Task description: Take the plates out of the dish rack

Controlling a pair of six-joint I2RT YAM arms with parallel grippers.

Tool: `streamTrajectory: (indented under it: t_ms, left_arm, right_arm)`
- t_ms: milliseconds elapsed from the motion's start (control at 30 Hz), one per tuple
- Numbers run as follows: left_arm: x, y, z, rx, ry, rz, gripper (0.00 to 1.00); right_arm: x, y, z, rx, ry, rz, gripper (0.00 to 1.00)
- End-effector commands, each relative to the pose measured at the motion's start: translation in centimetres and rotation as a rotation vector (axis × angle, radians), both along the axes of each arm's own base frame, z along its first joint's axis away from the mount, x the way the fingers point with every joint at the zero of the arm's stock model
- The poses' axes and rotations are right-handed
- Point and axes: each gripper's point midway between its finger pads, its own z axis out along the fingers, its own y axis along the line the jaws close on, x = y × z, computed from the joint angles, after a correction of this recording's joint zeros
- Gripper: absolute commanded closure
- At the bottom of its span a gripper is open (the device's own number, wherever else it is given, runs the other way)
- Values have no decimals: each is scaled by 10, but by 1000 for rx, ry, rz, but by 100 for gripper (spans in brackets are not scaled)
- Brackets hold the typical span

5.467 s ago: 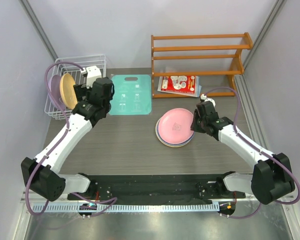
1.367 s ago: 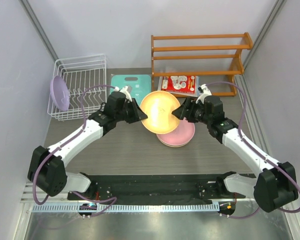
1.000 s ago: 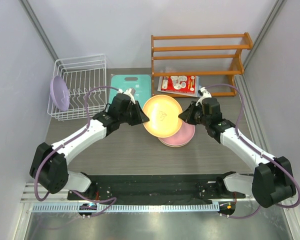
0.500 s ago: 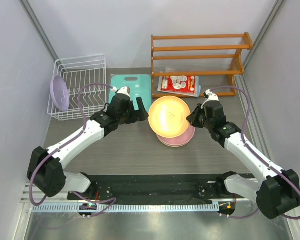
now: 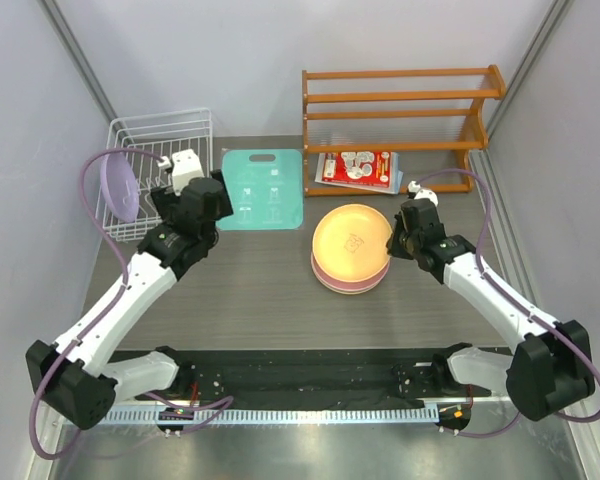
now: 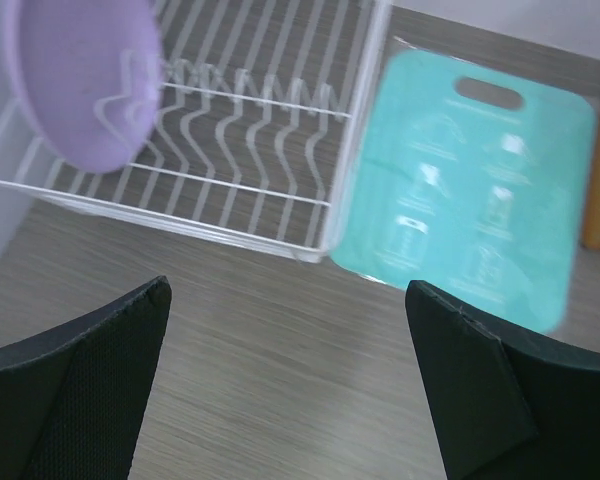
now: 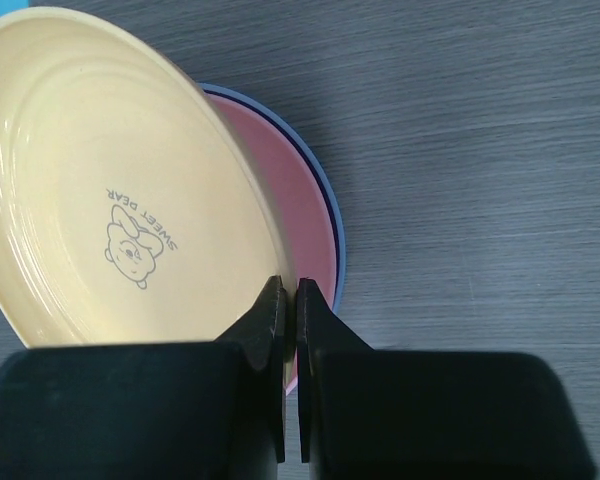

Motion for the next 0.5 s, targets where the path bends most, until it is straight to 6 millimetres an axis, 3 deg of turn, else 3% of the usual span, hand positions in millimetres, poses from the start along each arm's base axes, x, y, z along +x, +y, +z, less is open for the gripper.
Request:
streamTrajectory:
  t_ms: [0, 200, 367, 400, 467]
  left_arm:
    - [9, 48, 30, 68, -79, 176, 0]
    - [27, 91, 35, 83, -57, 296, 1]
    - [37, 114, 29, 100, -29, 353, 0]
    - [39, 116, 30, 108, -24, 356, 1]
    - [40, 127, 28, 110, -12, 382, 1]
  right_arm:
    - [18, 5, 9, -12, -37, 8, 99]
    - [25, 17, -4, 7, -3, 49, 95]
    - [27, 19, -9, -10, 8, 80, 58]
    - [27, 17, -8, -17, 6, 72, 39]
    - [26, 16, -1, -20, -11, 72, 31]
